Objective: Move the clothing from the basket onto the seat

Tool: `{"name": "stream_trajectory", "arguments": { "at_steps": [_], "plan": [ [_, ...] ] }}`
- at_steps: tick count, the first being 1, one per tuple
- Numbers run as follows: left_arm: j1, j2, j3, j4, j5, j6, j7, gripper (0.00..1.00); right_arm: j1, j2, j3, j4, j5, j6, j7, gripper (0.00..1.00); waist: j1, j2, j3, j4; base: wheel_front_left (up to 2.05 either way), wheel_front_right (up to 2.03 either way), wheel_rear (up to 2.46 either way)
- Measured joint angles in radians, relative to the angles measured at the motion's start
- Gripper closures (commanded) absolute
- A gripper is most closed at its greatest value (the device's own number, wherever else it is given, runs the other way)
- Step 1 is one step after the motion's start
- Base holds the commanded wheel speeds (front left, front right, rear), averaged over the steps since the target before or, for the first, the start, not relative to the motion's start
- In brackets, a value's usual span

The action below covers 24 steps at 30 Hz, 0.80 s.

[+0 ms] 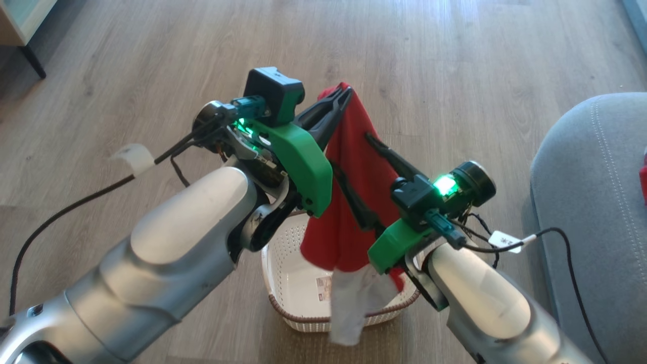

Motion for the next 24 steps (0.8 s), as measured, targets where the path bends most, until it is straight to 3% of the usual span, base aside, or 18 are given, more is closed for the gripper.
{"name": "stream_trajectory", "arguments": {
  "at_steps": [16, 24],
  "plan": [
    [0.0, -0.006, -0.018, -0.029, 0.0, 0.006, 0.013, 1.0, 0.0, -0.001, -0.075, -0.019, -0.022, 0.0, 0.002, 0.0, 0.0001, 0.0, -0.001, -0.002, 0.0, 0.0, 0.0],
    [0.0, -0.026, -0.03, -0.059, 0.0, 0.007, 0.018, 1.0, 0.0, -0.001, -0.069, 0.042, 0.02, 0.0, 0.011, 0.0, 0.0001, 0.0, -0.006, 0.009, 0.0, 0.0, 0.0]
  ]
}}
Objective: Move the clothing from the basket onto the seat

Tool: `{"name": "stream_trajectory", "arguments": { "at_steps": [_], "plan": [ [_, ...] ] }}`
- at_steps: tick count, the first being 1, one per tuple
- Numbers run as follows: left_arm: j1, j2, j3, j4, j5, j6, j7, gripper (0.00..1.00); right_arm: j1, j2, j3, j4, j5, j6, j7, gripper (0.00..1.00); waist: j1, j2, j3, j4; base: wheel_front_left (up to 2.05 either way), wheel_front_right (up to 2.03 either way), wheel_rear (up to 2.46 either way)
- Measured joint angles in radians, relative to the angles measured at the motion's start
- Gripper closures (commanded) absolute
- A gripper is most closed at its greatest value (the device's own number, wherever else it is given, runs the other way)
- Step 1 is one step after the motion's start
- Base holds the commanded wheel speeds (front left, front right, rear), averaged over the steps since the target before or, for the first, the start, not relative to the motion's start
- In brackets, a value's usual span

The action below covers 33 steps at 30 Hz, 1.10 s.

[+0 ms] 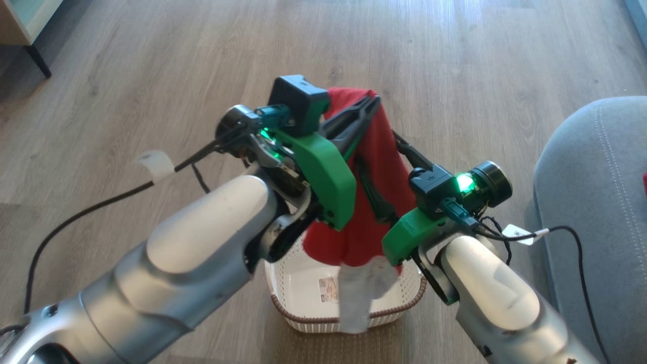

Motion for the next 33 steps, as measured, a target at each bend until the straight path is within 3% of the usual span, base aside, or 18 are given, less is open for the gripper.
{"name": "stream_trajectory", "arguments": {
  "at_steps": [3, 4, 5, 6, 15, 16, 18, 19, 20, 33],
  "plan": [
    [0.0, -0.009, -0.005, -0.013, -0.005, 0.004, 0.003, 1.0, -0.001, 0.0, 0.006, 0.024, 0.016, 0.0, 0.004, 0.0, 0.0, 0.0, -0.001, 0.003, 0.0, 0.0, 0.0],
    [0.0, -0.01, -0.008, -0.014, -0.006, 0.004, 0.004, 1.0, -0.001, 0.0, 0.007, 0.033, 0.025, 0.0, 0.008, 0.26, 0.0, 0.0, -0.002, 0.004, 0.0, 0.0, 0.0],
    [0.0, -0.01, -0.011, -0.014, -0.006, 0.004, 0.004, 1.0, -0.001, 0.0, 0.011, 0.04, 0.033, 0.0, 0.008, 0.71, 0.0, 0.0, -0.002, 0.004, 0.0, 0.0, 0.0],
    [0.0, -0.01, -0.014, -0.014, -0.006, 0.004, 0.004, 1.0, -0.001, 0.0, 0.015, 0.046, 0.041, 0.0, 0.008, 1.0, 0.0, 0.0, -0.002, 0.005, 0.0, 0.0, 0.0],
    [0.007, -0.01, -0.019, 0.002, -0.01, 0.006, -0.008, 1.0, -0.008, 0.0, 0.02, 0.076, 0.072, 0.0, 0.007, 1.0, 0.0, 0.0, 0.002, -0.005, 0.0, 0.0, 0.0],
    [0.01, -0.01, -0.019, 0.006, -0.01, 0.006, -0.018, 0.9, -0.009, 0.0, 0.013, 0.078, 0.072, 0.0, 0.007, 1.0, 0.0, 0.0, 0.003, -0.007, 0.0, 0.0, 0.0],
    [0.024, -0.01, -0.019, 0.014, -0.012, -0.003, -0.033, 0.58, -0.01, 0.0, -0.005, 0.082, 0.071, 0.0, 0.007, 1.0, 0.0, 0.0, 0.003, -0.01, 0.0, 0.0, 0.0],
    [0.031, -0.01, -0.019, 0.02, -0.018, -0.005, -0.041, 0.25, -0.01, 0.0, -0.016, 0.084, 0.068, 0.0, 0.007, 1.0, 0.0, 0.0, 0.003, -0.011, 0.0, 0.0, 0.0],
    [0.039, -0.01, -0.019, 0.026, -0.019, -0.009, -0.053, 0.0, -0.01, 0.0, -0.028, 0.085, 0.062, 0.0, 0.007, 1.0, 0.0, 0.0, 0.003, -0.011, 0.0, 0.0, 0.0],
    [0.245, -0.01, -0.106, 0.183, 0.021, -0.091, -0.242, 0.0, 0.024, 0.0, -0.167, 0.007, 0.004, 0.0, 0.022, 1.0, 0.0, 0.0, 0.005, -0.016, 0.0, 0.0, 0.0]
  ]
}}
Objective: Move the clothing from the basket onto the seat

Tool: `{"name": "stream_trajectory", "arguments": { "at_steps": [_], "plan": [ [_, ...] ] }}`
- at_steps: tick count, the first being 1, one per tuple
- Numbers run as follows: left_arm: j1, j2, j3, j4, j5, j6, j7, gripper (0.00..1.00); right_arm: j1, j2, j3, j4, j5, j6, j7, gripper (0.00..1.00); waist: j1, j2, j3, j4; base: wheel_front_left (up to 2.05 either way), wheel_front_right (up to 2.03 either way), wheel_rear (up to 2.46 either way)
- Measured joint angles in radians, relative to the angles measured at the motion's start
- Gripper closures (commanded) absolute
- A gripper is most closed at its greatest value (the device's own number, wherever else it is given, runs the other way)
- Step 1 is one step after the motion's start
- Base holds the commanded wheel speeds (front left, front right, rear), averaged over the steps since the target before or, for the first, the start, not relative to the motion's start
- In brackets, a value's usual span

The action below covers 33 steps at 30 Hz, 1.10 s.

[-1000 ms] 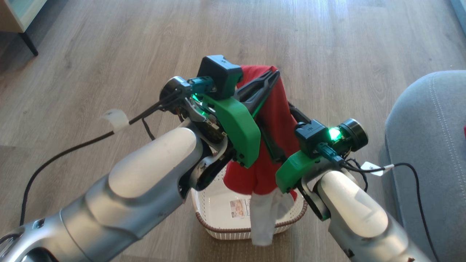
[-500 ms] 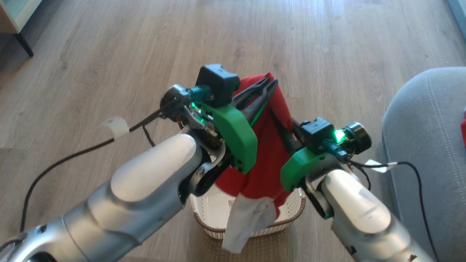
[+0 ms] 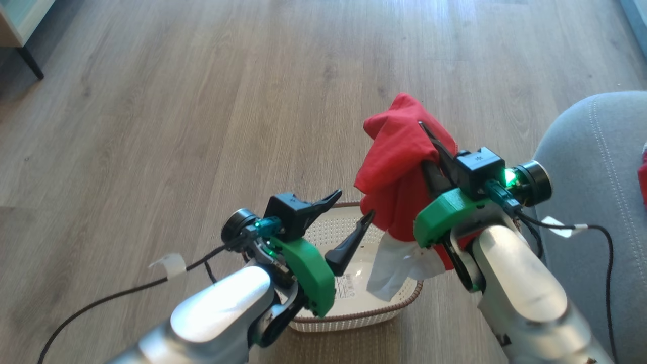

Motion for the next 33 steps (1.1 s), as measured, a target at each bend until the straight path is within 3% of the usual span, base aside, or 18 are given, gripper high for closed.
{"name": "stream_trajectory", "arguments": {
  "at_steps": [15, 33],
  "plan": [
    [0.025, -0.007, 0.028, 0.102, 0.047, -0.043, -0.047, 0.0, 0.1, -0.011, -0.095, -0.143, -0.033, 0.0, 0.069, 1.0, 0.0, 0.0, 0.01, 0.001, 0.0, 0.0, 0.0],
    [0.058, 0.009, 0.09, 0.016, 0.094, -0.06, -0.049, 0.0, 0.104, -0.041, -0.235, -0.34, -0.092, 0.0, 0.152, 1.0, 0.0, 0.0, 0.089, -0.167, 0.0, 0.0, 0.0]
  ]
}}
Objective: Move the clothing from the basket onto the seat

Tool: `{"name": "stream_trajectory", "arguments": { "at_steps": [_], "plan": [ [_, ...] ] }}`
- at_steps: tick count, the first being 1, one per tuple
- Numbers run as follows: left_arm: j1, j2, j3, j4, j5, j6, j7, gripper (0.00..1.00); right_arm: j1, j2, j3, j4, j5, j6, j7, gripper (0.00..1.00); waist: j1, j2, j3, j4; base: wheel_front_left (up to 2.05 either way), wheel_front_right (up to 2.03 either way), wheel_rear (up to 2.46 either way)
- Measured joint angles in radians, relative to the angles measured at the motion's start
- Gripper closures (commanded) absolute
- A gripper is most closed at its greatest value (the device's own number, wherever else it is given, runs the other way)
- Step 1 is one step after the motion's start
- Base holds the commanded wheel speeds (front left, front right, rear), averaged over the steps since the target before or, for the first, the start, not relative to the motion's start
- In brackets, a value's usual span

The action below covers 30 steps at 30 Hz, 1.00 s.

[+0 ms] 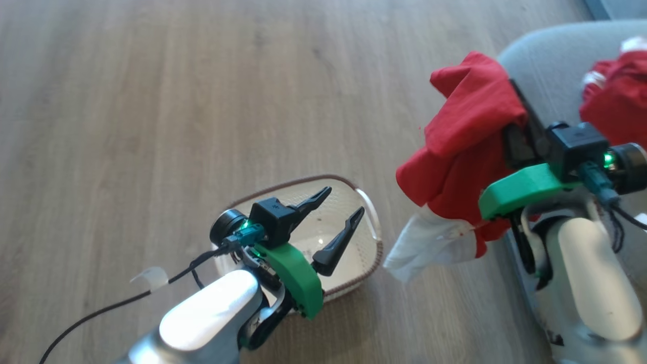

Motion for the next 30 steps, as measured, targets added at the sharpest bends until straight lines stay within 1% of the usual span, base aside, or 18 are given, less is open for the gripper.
{"name": "stream_trajectory", "arguments": {
  "at_steps": [6, 10, 13, 14, 17, 20, 30],
  "plan": [
    [0.008, 0.034, 0.003, -0.063, 0.017, 0.0, -0.001, 0.0, 0.036, 0.007, -0.048, -0.079, -0.025, 0.0, 0.019, 1.0, 0.0, 0.0, 0.051, -0.068, 0.0, 0.0, 0.0],
    [0.008, 0.063, 0.004, -0.106, 0.025, 0.0, -0.001, 0.0, 0.047, 0.028, -0.084, -0.128, -0.039, 0.0, 0.022, 1.0, 0.0, 0.0, 0.1, -0.103, 0.0, 0.0, 0.0],
    [0.009, 0.091, 0.004, -0.137, 0.027, 0.001, 0.002, 0.0, 0.059, 0.036, -0.105, -0.16, -0.048, 0.0, 0.021, 1.0, 0.0001, 0.0, 0.14, -0.128, 0.0, 0.0, 0.0],
    [0.009, 0.113, 0.004, -0.153, 0.032, 0.002, 0.004, 0.0, 0.066, 0.038, -0.118, -0.171, -0.053, 0.0, 0.02, 1.0, 0.0001, 0.0, 0.164, -0.145, 0.0, 0.0, 0.0],
    [0.011, 0.142, 0.005, -0.182, 0.035, 0.011, 0.005, 0.0, 0.081, 0.044, -0.141, -0.195, -0.053, 0.0, 0.014, 1.0, 0.0, 0.0, 0.199, -0.17, 0.0, 0.0, 0.0],
    [0.013, 0.17, 0.006, -0.211, 0.035, 0.015, 0.014, 0.0, 0.088, 0.046, -0.159, -0.206, -0.031, 0.0, -0.004, 1.0, 0.0001, 0.0, 0.231, -0.196, 0.0, 0.0, 0.0],
    [0.044, 0.263, 0.014, -0.321, 0.045, 0.053, 0.05, 0.0, 0.096, 0.052, -0.185, -0.223, 0.036, 0.0, -0.058, 1.0, 0.0, 0.0, 0.319, -0.305, 0.0, 0.0, 0.0]
  ]
}}
